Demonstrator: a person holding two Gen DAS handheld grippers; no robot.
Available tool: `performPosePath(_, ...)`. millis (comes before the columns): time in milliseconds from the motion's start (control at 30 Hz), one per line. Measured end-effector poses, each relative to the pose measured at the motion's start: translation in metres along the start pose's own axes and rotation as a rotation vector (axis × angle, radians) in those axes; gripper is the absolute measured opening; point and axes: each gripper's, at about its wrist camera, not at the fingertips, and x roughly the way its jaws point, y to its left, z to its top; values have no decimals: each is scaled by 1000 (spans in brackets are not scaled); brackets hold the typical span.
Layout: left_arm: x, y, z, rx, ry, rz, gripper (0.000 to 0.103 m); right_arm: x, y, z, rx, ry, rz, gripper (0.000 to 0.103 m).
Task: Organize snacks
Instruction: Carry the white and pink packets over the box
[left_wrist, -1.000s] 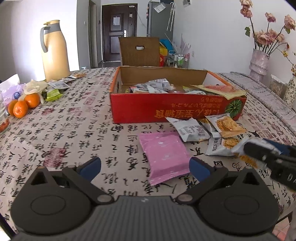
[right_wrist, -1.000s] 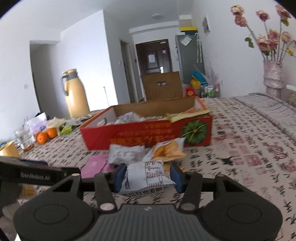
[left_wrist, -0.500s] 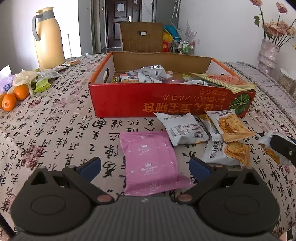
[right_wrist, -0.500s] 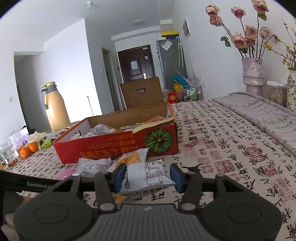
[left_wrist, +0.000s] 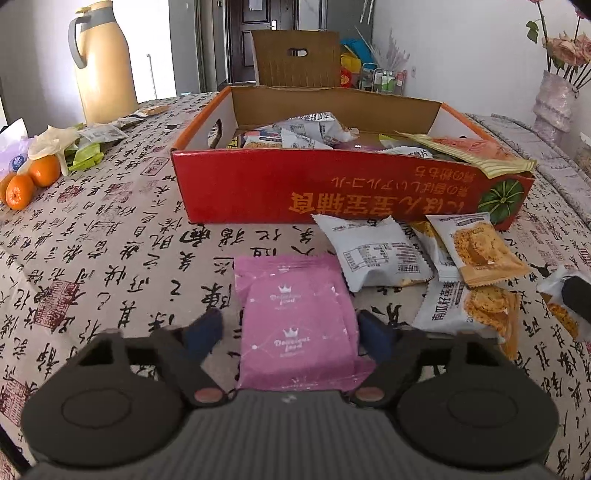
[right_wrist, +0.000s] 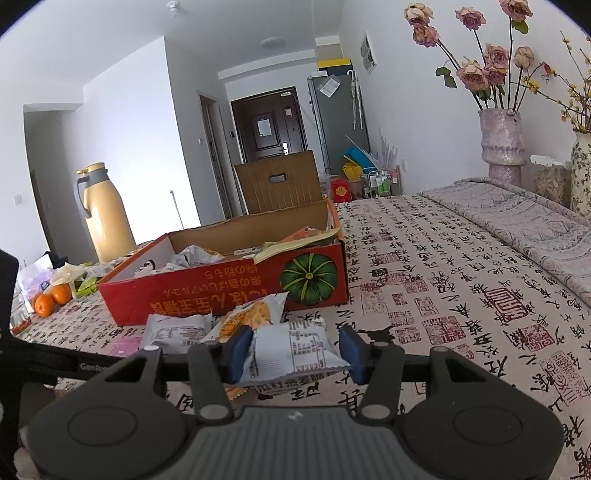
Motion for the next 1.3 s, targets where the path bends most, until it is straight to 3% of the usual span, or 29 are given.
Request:
performPosePath(67, -3, 3, 0, -9, -9, -28, 63, -1, 1, 0, -1, -1, 0, 51)
performPosePath(400, -13, 8, -5, 4, -39, -26, 63, -6, 3, 0, -4, -9, 3, 51)
performPosePath(700, -43, 10, -1, 23, -134, -41, 63, -12, 6, 6, -18, -32, 8, 51)
performPosePath(933, -62, 11, 15, 25, -211, -60, 63, -11, 12, 20, -43, -66, 15, 51)
performPosePath(1300, -59, 10, 59, 30, -283, -43, 63, 15, 30, 57, -95, -127, 55, 51)
